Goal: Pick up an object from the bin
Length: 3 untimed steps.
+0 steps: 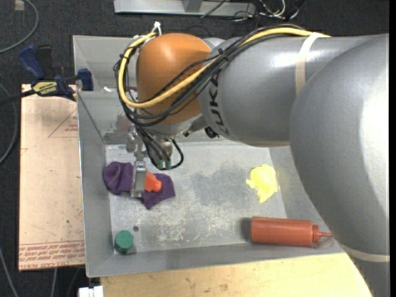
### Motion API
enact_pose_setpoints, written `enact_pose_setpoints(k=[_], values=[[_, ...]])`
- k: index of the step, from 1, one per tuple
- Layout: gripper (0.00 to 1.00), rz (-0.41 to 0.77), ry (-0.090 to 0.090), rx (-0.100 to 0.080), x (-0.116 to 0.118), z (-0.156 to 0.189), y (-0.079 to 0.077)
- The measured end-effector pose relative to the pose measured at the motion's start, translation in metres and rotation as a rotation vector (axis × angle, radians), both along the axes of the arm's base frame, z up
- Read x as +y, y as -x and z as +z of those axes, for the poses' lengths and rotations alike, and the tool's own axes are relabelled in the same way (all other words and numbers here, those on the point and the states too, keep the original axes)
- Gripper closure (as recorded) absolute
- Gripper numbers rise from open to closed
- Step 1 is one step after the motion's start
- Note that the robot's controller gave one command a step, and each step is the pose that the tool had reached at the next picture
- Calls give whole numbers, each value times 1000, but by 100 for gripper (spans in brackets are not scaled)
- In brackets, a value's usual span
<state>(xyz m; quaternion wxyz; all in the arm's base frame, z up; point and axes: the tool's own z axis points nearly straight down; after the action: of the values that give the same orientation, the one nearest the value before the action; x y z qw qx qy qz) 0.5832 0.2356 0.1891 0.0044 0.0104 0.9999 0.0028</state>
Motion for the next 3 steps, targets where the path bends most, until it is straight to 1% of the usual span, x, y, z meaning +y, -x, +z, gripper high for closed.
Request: enact_pose_setpoints(k=[1, 2, 3], values=[[0, 32, 2, 6, -5, -64, -10], [100, -28, -2, -1, -17, -102, -29], [100, -29, -2, -1, -17, -102, -29]])
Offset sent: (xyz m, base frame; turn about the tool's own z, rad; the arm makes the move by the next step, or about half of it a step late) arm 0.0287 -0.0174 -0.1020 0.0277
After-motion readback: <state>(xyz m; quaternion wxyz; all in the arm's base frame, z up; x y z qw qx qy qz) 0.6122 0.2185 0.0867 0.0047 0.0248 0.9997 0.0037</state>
